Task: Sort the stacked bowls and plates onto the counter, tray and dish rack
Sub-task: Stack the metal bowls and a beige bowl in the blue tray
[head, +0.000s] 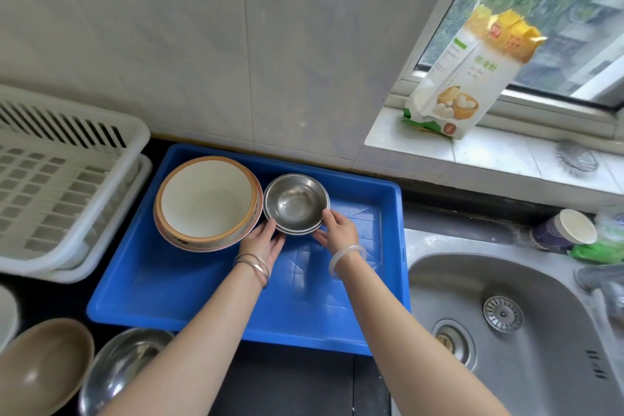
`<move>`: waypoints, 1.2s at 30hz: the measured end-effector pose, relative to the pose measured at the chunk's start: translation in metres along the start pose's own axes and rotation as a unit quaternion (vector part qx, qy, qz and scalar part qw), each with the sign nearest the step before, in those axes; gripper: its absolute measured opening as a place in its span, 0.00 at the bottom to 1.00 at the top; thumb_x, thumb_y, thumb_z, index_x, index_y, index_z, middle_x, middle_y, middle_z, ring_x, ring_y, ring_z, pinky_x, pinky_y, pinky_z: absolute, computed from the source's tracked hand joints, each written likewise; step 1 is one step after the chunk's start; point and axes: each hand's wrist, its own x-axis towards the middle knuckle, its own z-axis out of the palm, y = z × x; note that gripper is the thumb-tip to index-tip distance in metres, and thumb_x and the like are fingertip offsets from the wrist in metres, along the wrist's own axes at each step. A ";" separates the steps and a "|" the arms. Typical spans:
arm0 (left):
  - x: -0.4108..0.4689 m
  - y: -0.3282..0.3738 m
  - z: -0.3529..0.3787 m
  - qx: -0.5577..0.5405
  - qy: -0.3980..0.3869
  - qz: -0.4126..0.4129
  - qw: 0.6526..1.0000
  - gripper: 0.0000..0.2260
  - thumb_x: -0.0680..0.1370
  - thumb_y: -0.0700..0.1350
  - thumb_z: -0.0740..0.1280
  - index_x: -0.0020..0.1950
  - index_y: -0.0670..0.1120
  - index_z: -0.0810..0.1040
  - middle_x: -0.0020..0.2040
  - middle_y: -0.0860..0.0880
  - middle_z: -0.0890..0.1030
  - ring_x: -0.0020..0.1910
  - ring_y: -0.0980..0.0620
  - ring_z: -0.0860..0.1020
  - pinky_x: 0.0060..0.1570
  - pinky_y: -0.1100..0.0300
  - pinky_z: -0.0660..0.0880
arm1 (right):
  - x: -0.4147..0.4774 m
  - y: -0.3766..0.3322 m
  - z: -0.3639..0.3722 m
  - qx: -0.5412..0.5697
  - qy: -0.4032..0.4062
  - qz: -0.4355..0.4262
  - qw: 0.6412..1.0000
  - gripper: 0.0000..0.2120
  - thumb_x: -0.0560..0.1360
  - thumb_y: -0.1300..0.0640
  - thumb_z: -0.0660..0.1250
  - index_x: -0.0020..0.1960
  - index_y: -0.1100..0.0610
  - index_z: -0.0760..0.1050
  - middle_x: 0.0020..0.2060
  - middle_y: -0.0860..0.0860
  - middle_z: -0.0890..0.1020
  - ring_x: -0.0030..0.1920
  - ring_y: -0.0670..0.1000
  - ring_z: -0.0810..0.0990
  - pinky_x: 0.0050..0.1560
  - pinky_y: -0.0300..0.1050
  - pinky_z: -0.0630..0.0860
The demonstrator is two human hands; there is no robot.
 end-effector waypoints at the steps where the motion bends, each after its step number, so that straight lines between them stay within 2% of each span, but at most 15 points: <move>1: -0.001 0.000 0.000 0.001 0.000 0.000 1.000 0.17 0.80 0.39 0.59 0.68 0.37 0.68 0.69 0.41 0.71 0.68 0.45 0.70 0.64 0.56 0.68 | -0.002 0.000 0.000 0.001 -0.005 0.002 1.000 0.15 0.79 0.56 0.60 0.63 0.59 0.72 0.58 0.58 0.78 0.44 0.52 0.81 0.47 0.42 0.78; 5: -0.012 0.001 -0.002 0.035 0.002 -0.002 0.999 0.18 0.80 0.40 0.59 0.69 0.37 0.67 0.69 0.39 0.71 0.68 0.43 0.69 0.66 0.56 0.66 | -0.012 -0.004 -0.002 -0.021 -0.019 -0.001 1.000 0.13 0.80 0.55 0.58 0.61 0.57 0.73 0.57 0.56 0.78 0.47 0.56 0.80 0.43 0.41 0.78; 9: -0.031 0.005 -0.012 0.097 0.008 0.013 0.995 0.20 0.80 0.38 0.58 0.71 0.36 0.62 0.72 0.38 0.66 0.70 0.39 0.67 0.68 0.53 0.65 | -0.035 -0.004 -0.011 -0.067 -0.008 -0.012 0.998 0.08 0.80 0.54 0.56 0.55 0.54 0.72 0.53 0.53 0.76 0.47 0.56 0.79 0.49 0.47 0.76; 14: -0.074 0.016 -0.043 0.192 0.001 0.055 0.980 0.19 0.79 0.36 0.60 0.70 0.36 0.66 0.68 0.38 0.71 0.67 0.42 0.71 0.63 0.58 0.68 | -0.087 0.002 -0.019 -0.125 -0.035 -0.032 0.991 0.09 0.79 0.56 0.58 0.53 0.57 0.74 0.49 0.55 0.80 0.39 0.52 0.80 0.37 0.40 0.73; 16: -0.097 0.019 -0.064 0.245 0.005 0.081 0.966 0.18 0.78 0.37 0.62 0.68 0.38 0.69 0.66 0.39 0.74 0.64 0.45 0.74 0.61 0.58 0.70 | -0.111 0.009 -0.020 -0.141 -0.049 -0.043 0.988 0.08 0.78 0.57 0.59 0.50 0.57 0.75 0.46 0.55 0.81 0.37 0.51 0.80 0.36 0.40 0.74; 20: -0.142 0.020 -0.114 0.354 0.032 0.125 0.926 0.17 0.76 0.36 0.64 0.65 0.38 0.73 0.63 0.41 0.77 0.60 0.50 0.75 0.63 0.57 0.70 | -0.157 0.031 -0.012 -0.192 -0.097 -0.059 0.975 0.08 0.78 0.56 0.59 0.45 0.53 0.77 0.41 0.52 0.82 0.35 0.49 0.80 0.37 0.39 0.73; 23: -0.170 0.018 -0.151 0.386 0.073 0.135 0.910 0.14 0.75 0.36 0.65 0.61 0.40 0.76 0.59 0.43 0.80 0.54 0.54 0.77 0.58 0.63 0.68 | -0.184 0.054 0.002 -0.239 -0.137 -0.068 0.959 0.08 0.77 0.55 0.60 0.43 0.50 0.77 0.36 0.46 0.82 0.32 0.44 0.80 0.36 0.36 0.74; 25: -0.184 0.016 -0.176 0.423 0.102 0.147 0.888 0.11 0.75 0.38 0.66 0.57 0.44 0.79 0.55 0.46 0.82 0.50 0.54 0.78 0.54 0.64 0.69 | -0.195 0.072 0.013 -0.267 -0.159 -0.055 0.949 0.08 0.76 0.53 0.60 0.42 0.49 0.77 0.35 0.45 0.82 0.30 0.43 0.79 0.35 0.35 0.73; 28: -0.199 0.011 -0.212 0.479 0.140 0.155 0.852 0.08 0.74 0.40 0.67 0.52 0.49 0.80 0.51 0.48 0.83 0.50 0.51 0.80 0.52 0.61 0.72 | -0.204 0.099 0.029 -0.316 -0.193 -0.016 0.929 0.08 0.76 0.52 0.60 0.45 0.48 0.77 0.38 0.45 0.82 0.31 0.44 0.79 0.35 0.36 0.73; 32: -0.208 0.006 -0.246 0.546 0.180 0.156 0.803 0.10 0.74 0.39 0.67 0.54 0.47 0.80 0.53 0.47 0.82 0.53 0.46 0.80 0.56 0.53 0.75 | -0.207 0.121 0.056 -0.367 -0.223 0.016 0.903 0.14 0.77 0.50 0.59 0.60 0.51 0.74 0.45 0.47 0.81 0.35 0.46 0.81 0.35 0.38 0.76; 34: -0.208 0.004 -0.253 0.572 0.184 0.155 0.784 0.11 0.74 0.38 0.66 0.54 0.47 0.79 0.54 0.48 0.82 0.54 0.47 0.79 0.55 0.54 0.74 | -0.206 0.125 0.072 -0.381 -0.226 0.022 0.897 0.16 0.77 0.50 0.60 0.64 0.51 0.71 0.48 0.49 0.80 0.37 0.47 0.81 0.36 0.39 0.78; 36: -0.207 0.004 -0.257 0.589 0.186 0.156 0.771 0.13 0.73 0.37 0.65 0.55 0.48 0.78 0.56 0.49 0.81 0.55 0.47 0.78 0.56 0.56 0.73 | -0.203 0.127 0.086 -0.383 -0.228 0.040 0.894 0.15 0.77 0.50 0.60 0.63 0.53 0.71 0.48 0.52 0.81 0.39 0.49 0.82 0.40 0.42 0.81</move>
